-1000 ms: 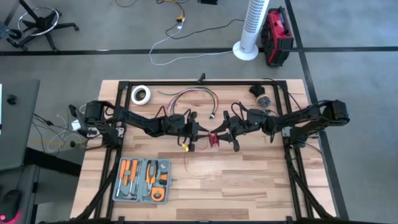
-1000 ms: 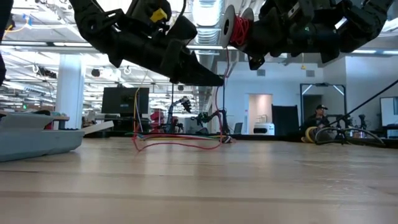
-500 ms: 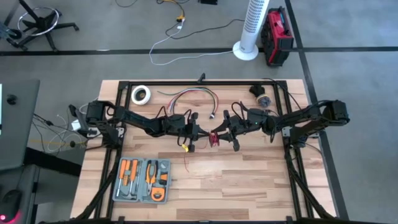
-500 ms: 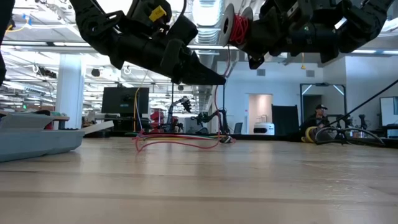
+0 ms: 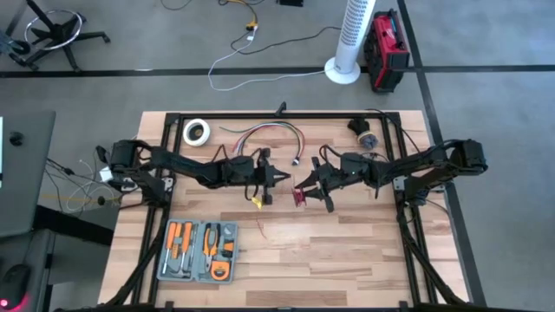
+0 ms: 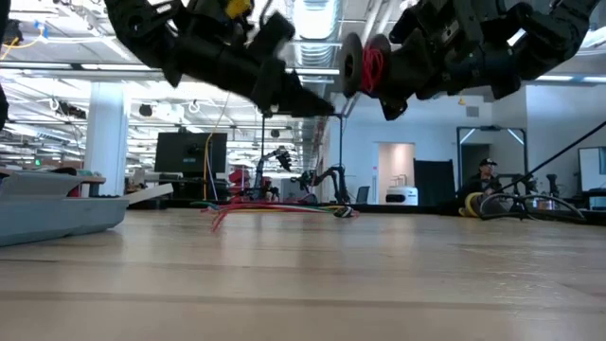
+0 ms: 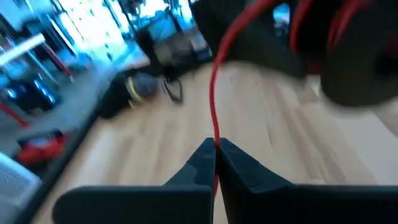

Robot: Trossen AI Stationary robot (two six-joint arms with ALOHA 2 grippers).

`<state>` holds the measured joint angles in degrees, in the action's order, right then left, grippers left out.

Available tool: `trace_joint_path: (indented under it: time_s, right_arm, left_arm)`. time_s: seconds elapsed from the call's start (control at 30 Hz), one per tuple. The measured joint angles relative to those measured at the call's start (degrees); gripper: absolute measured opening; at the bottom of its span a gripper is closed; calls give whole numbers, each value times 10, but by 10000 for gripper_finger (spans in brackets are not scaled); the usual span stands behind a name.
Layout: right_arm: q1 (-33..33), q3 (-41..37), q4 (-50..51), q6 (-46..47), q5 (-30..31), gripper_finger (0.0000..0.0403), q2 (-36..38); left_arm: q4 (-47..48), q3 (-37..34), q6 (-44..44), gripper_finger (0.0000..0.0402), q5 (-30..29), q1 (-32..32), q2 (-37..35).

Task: Coil cords
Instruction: Uncoil the red wire from the black spool

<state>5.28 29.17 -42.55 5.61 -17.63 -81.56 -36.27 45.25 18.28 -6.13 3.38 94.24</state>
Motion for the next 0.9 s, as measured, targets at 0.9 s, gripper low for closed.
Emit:
trace_joint_path:
  time_s: [0.9]
  right_arm:
    - [31, 0, -78, -37, 162, 108, 0]
  left_arm:
    - [190, 0, 48, 0, 73, -83, -82]
